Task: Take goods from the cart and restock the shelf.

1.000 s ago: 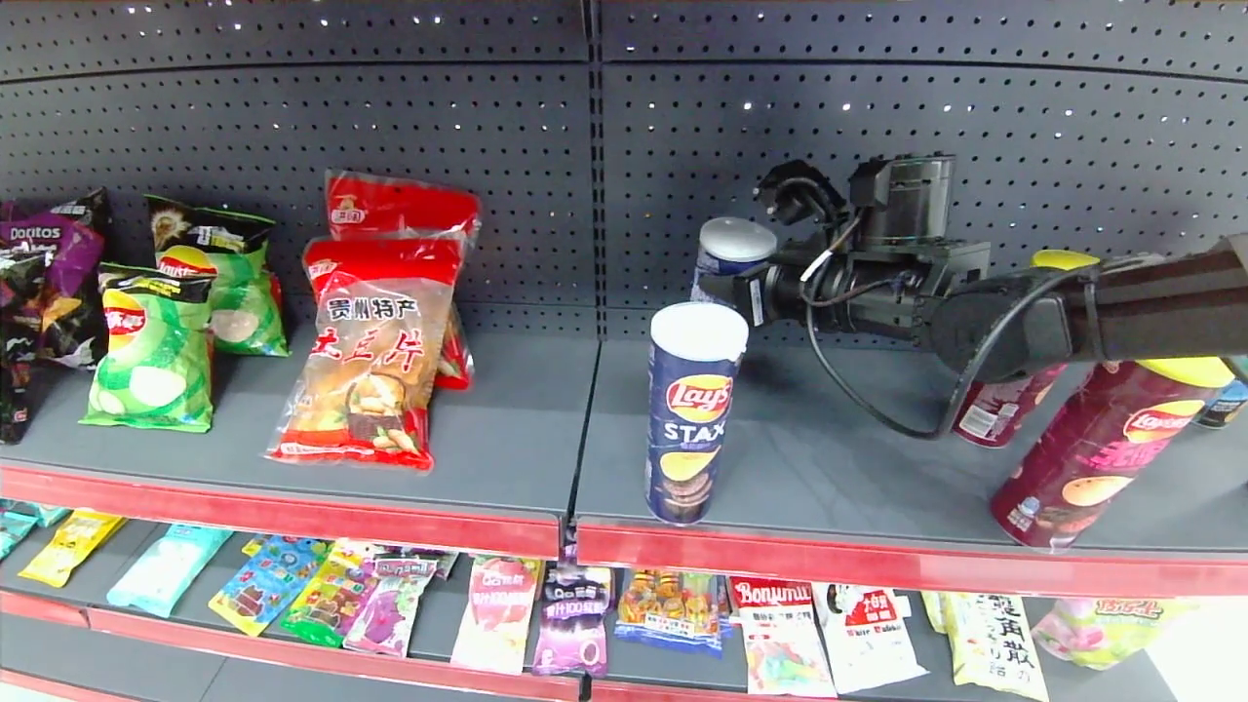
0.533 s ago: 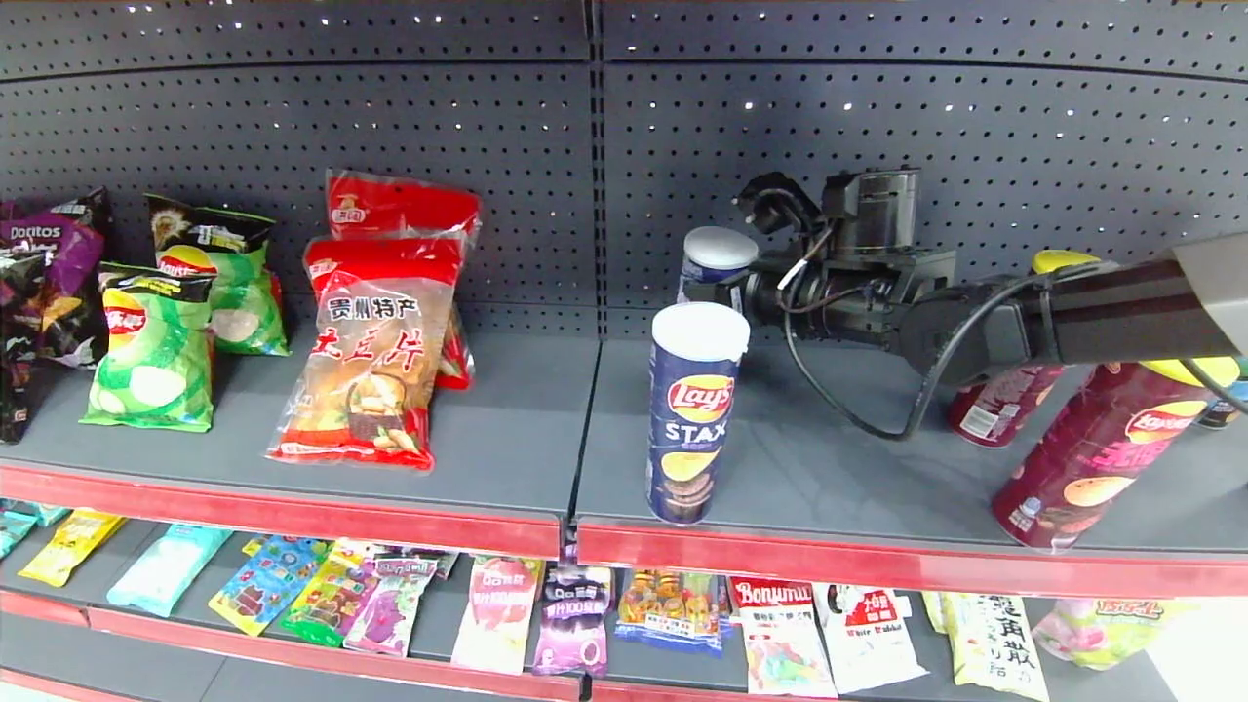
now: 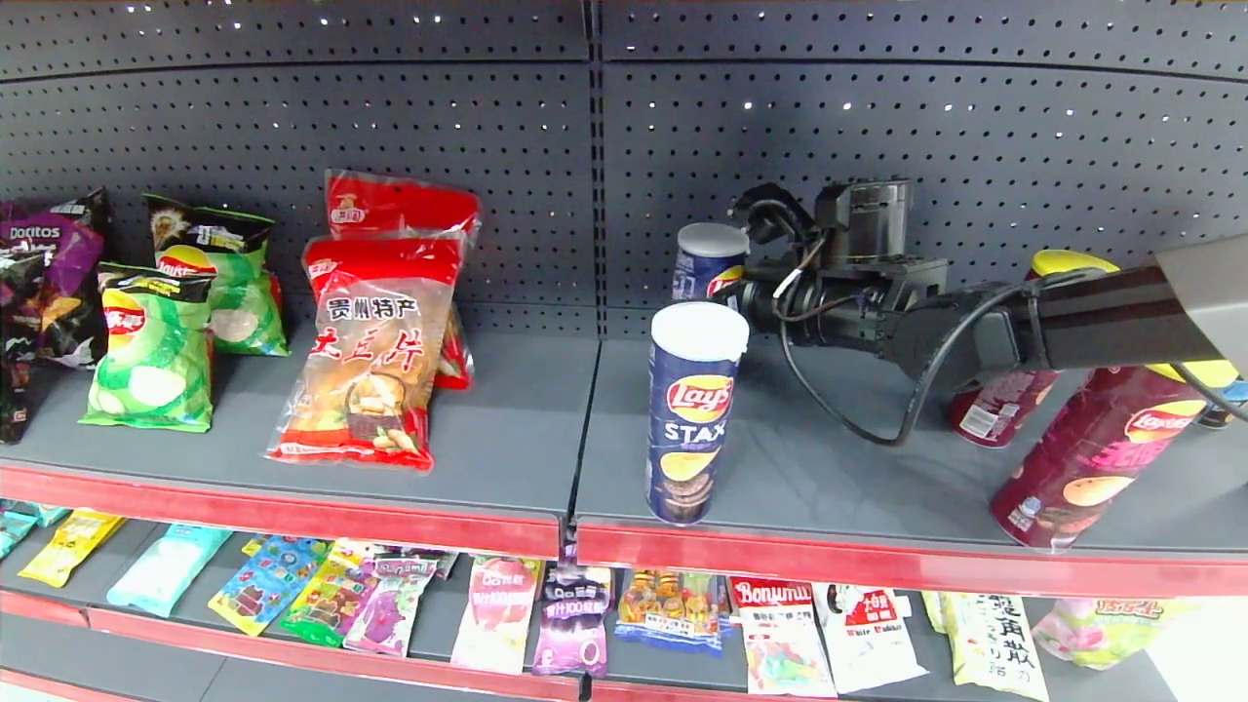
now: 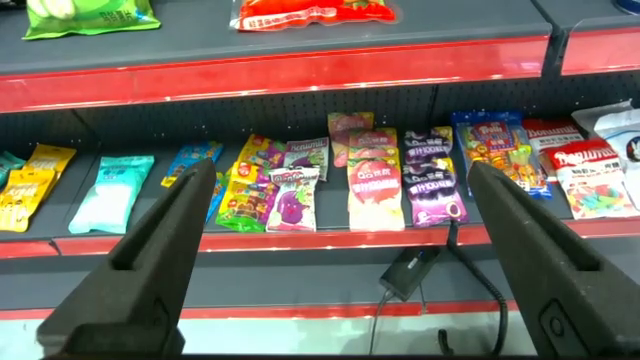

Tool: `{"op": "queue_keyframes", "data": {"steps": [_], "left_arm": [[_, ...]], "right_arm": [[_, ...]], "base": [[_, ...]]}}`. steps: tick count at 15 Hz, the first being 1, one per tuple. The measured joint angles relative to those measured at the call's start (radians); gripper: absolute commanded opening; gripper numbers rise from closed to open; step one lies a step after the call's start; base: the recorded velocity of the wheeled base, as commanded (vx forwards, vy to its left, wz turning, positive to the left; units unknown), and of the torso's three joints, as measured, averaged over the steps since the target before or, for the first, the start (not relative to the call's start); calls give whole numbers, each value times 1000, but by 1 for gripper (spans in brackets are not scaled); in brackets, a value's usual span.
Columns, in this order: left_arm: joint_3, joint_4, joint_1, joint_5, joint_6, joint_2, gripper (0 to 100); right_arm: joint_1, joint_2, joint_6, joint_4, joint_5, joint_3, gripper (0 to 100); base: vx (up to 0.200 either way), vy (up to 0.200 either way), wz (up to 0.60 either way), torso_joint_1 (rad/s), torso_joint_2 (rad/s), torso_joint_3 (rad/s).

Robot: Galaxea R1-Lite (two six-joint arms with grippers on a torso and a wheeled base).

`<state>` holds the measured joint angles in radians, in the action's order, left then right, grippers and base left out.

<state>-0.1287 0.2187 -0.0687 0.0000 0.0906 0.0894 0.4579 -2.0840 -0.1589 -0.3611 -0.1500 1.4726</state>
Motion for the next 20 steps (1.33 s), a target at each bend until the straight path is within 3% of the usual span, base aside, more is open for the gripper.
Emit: {"op": "queue_keyframes", "data": {"steps": [7,20], "left_arm": [[0,0,0,0,0,0,100],[0,0,-1,-5,1,3,100]], "right_arm": [[2,11,1,-3,23,-14,100],[-7,354,36,-5,107,-420,100]], "base": [[0,0,0,0,0,0],[0,0,0,0,0,0]]}}
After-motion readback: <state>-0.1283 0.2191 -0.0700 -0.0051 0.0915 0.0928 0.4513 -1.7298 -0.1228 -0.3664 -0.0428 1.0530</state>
